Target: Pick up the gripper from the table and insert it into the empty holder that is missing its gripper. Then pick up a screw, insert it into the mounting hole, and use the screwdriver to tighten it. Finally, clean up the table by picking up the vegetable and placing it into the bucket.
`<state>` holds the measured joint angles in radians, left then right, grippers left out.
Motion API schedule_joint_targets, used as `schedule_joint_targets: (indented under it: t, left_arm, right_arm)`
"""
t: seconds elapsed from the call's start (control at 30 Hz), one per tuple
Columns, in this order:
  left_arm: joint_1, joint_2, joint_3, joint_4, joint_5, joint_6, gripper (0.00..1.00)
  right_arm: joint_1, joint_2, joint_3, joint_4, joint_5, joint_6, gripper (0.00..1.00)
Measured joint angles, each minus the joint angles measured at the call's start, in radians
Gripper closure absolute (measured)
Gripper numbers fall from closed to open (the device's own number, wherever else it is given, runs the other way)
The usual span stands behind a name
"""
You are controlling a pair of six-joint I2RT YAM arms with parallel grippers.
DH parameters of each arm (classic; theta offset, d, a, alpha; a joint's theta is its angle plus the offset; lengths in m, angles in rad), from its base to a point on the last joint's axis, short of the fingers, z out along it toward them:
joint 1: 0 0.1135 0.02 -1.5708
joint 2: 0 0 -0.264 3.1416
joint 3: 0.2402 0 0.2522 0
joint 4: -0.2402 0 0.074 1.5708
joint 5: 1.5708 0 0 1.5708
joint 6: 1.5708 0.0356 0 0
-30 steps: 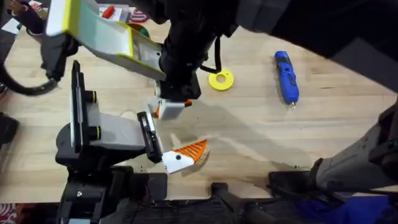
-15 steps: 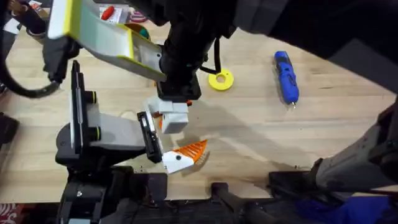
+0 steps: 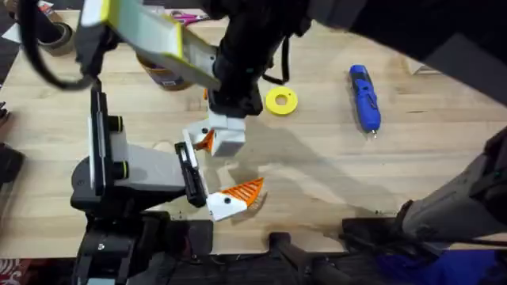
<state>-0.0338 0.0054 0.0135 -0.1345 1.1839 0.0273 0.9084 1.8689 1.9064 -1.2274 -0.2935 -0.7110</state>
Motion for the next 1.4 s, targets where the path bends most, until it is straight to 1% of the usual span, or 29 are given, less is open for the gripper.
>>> schedule_joint_targets:
  t: [0.17,0.4,0.5,0.6,0.67,0.77,1.0,1.13,1.27,1.4]
  left_arm:
    - [0.0,0.0,0.0,0.0,0.0,0.0,0.015]
    - [0.0,0.0,0.0,0.0,0.0,0.0,0.015]
    - [0.0,0.0,0.0,0.0,0.0,0.0,0.015]
    - [0.0,0.0,0.0,0.0,0.0,0.0,0.015]
    - [0.0,0.0,0.0,0.0,0.0,0.0,0.015]
    - [0.0,0.0,0.0,0.0,0.0,0.0,0.015]
    - [0.0,0.0,0.0,0.0,0.0,0.0,0.015]
    - [0.0,0.0,0.0,0.0,0.0,0.001,0.015]
    - [0.0,0.0,0.0,0.0,0.0,0.002,0.015]
    - [0.0,0.0,0.0,0.0,0.0,0.003,0.015]
  right_arm:
    - [-0.038,-0.032,-0.005,0.0,0.0,0.0,0.005]
    - [-0.114,-0.134,-0.005,0.0,-0.006,0.0,0.004]
    - [-0.162,-0.168,-0.005,-0.001,-0.04,-0.001,0.004]
    - [-0.223,-0.2,-0.007,0.001,-0.099,-0.004,0.004]
    - [-0.261,-0.227,-0.029,0.011,-0.139,-0.019,0.005]
    - [-0.307,-0.286,-0.115,0.051,-0.188,-0.048,0.005]
    - [-0.41,-0.46,-0.434,0.228,-0.301,-0.09,0.005]
    - [-0.495,-0.536,-0.592,0.266,-0.387,-0.136,0.004]
    - [-0.576,-0.587,-0.729,0.27,-0.446,-0.225,0.004]
    - [-0.627,-0.595,-0.841,0.293,-0.469,-0.316,0.004]
